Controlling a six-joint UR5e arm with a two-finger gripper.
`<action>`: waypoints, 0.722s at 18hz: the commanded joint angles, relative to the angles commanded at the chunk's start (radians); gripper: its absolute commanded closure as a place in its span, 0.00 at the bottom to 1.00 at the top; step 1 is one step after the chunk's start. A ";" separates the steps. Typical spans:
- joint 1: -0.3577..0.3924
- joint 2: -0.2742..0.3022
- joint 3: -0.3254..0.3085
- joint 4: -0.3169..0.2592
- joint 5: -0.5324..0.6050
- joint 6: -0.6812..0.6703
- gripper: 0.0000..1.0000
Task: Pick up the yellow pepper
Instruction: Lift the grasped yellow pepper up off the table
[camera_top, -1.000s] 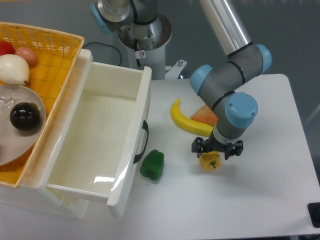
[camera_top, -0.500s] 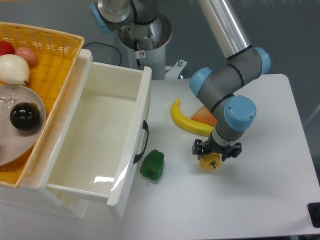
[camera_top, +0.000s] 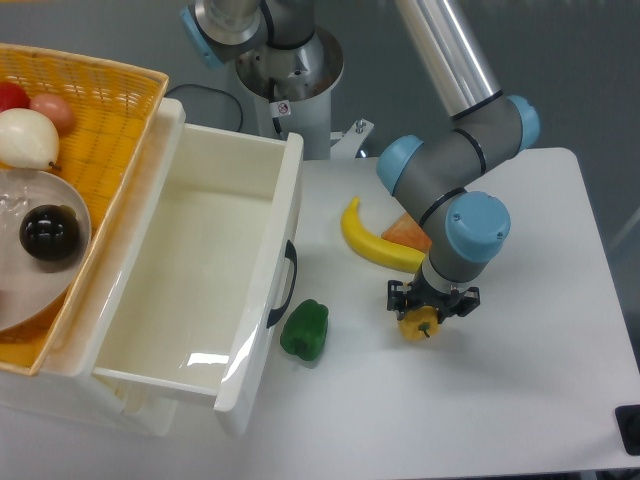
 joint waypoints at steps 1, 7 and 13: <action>0.000 0.012 0.008 0.000 -0.002 0.006 0.61; -0.038 0.071 0.057 -0.020 0.002 0.116 0.62; -0.046 0.179 0.063 -0.101 -0.001 0.430 0.63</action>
